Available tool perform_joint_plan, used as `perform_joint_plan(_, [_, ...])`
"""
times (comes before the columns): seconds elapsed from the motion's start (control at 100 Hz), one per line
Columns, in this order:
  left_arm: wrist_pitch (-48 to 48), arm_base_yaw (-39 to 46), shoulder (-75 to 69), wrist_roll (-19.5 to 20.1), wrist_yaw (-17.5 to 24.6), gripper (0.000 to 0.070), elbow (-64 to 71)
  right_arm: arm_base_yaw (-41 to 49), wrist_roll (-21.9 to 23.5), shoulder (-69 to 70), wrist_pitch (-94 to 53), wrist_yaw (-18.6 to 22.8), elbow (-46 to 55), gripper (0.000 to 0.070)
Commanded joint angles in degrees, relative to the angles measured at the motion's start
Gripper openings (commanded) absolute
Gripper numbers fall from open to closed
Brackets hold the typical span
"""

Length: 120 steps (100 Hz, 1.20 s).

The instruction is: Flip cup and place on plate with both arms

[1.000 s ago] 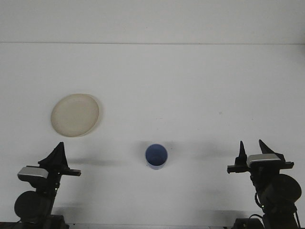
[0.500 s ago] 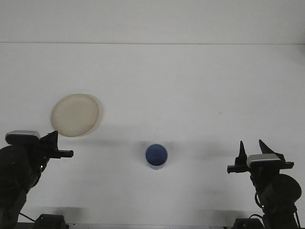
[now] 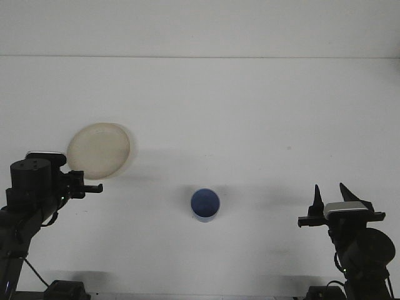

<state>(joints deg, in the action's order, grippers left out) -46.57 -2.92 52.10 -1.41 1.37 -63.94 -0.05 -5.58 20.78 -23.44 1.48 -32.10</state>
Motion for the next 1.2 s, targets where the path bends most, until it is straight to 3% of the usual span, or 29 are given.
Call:
perform_joint_plan(0.0, [0.2, -0.2, 0.3, 0.3, -0.3, 0.0189, -1.2, 0.1, -0.2, 0.3, 0.7, 0.0, -0.6, 0.0387])
perform_joint_plan(0.1, [0.3, -0.2, 0.3, -0.9, -0.2, 0.037, -1.2, 0.1, -0.2, 0.3, 0.7, 0.0, -0.6, 0.0387])
perform_joint_plan(0.18, [0.3, -0.2, 0.3, -0.9, 0.8, 0.0436, -1.2, 0.1, -0.2, 0.3, 0.7, 0.0, -0.6, 0.0387])
perform_joint_plan(0.53, [0.3, -6.2, 5.1, -1.5, 10.6, 0.0474, -8.4, 0.1, -0.2, 0.3, 0.8, 0.0, -0.6, 0.0387])
perform_joint_plan(0.92, [1.5, -29.4, 24.5, -2.5, 9.9, 0.0462, -16.8, 0.1, -0.2, 0.3, 0.9, 0.0, -0.6, 0.0387])
perform_joint_plan(1.19, [1.6, -37.9, 37.2, -0.8, 8.2, 0.0463, -20.5, 0.1, -0.2, 0.3, 0.9, 0.0, -0.6, 0.0387])
